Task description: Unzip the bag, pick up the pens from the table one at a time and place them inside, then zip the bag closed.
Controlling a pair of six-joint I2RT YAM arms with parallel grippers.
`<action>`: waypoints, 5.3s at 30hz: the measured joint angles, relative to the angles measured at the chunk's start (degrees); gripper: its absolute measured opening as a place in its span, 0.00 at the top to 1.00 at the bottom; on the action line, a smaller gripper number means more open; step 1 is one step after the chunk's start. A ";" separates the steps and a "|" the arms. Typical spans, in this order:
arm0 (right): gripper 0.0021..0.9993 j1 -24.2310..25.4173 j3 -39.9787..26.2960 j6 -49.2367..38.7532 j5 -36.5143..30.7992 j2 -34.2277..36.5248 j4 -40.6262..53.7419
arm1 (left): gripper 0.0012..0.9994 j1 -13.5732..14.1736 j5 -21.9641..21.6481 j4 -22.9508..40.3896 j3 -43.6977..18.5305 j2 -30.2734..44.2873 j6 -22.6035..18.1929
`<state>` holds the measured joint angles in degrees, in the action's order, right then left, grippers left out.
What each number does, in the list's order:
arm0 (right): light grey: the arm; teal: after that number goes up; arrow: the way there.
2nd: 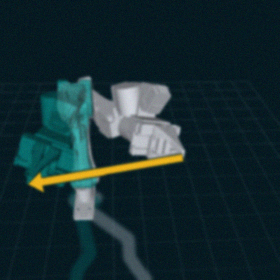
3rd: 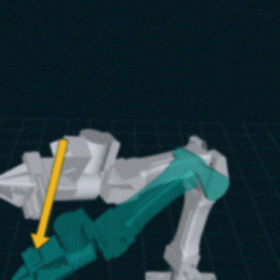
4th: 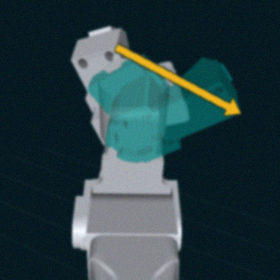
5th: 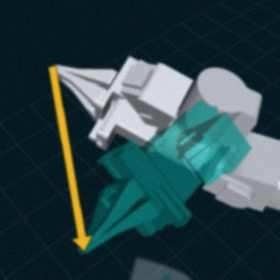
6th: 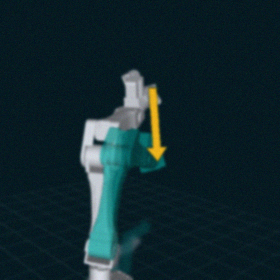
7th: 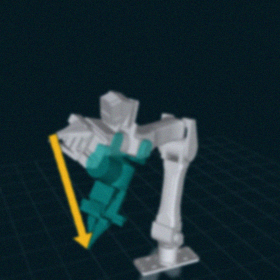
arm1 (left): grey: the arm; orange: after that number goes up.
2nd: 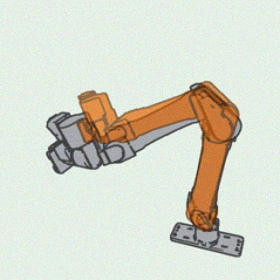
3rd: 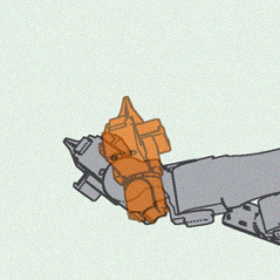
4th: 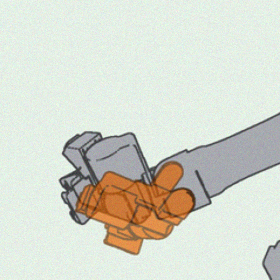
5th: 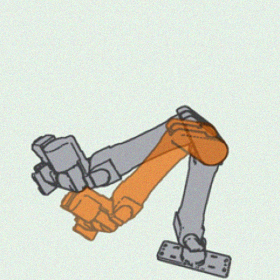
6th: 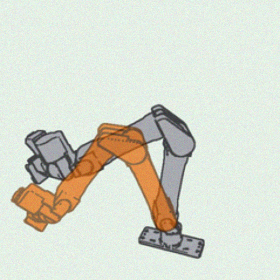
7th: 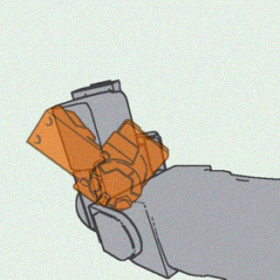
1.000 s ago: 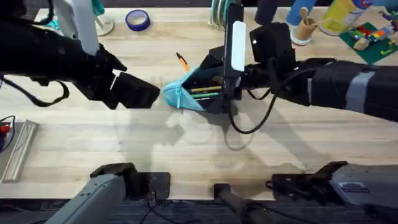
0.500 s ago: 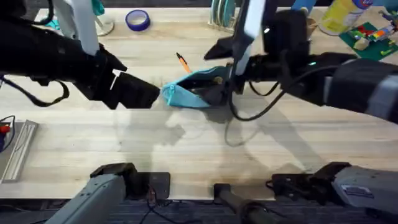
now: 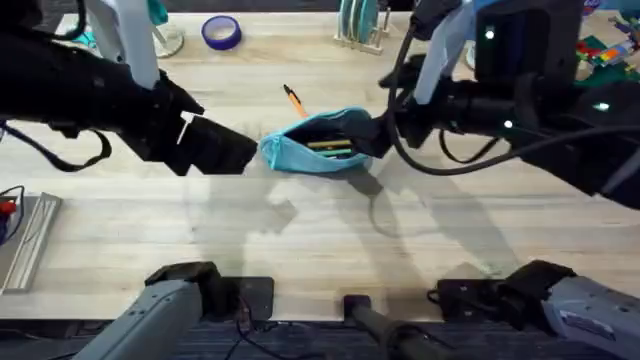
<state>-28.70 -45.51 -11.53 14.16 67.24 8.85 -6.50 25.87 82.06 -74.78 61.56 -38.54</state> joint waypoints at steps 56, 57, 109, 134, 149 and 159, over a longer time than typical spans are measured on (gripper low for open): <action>0.00 1.60 -4.08 10.53 -6.48 -2.79 24.25 | 0.00 2.35 0.86 -9.39 -9.33 23.88 24.64; 0.00 2.06 -4.52 10.53 -6.48 -2.79 25.49 | 0.00 2.83 0.81 -9.36 -10.62 25.69 25.64; 0.00 3.89 -6.26 10.95 -6.50 -4.13 28.46 | 0.01 21.39 -21.74 -17.33 -25.99 49.05 64.42; 0.00 3.89 -6.26 11.12 -6.50 -4.13 28.93 | 0.01 21.03 -26.40 -18.67 -25.99 61.27 71.01; 0.00 3.89 -6.26 11.12 -6.50 -4.13 28.95 | 0.10 22.86 -28.17 -21.53 -22.38 61.35 72.00; 0.00 3.89 -6.26 11.15 -6.50 -4.13 29.46 | 0.23 22.86 -27.50 -24.11 -19.98 60.22 72.04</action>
<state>-24.82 -51.77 -0.38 7.66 63.11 38.30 16.36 -1.63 57.95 -94.76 121.78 33.50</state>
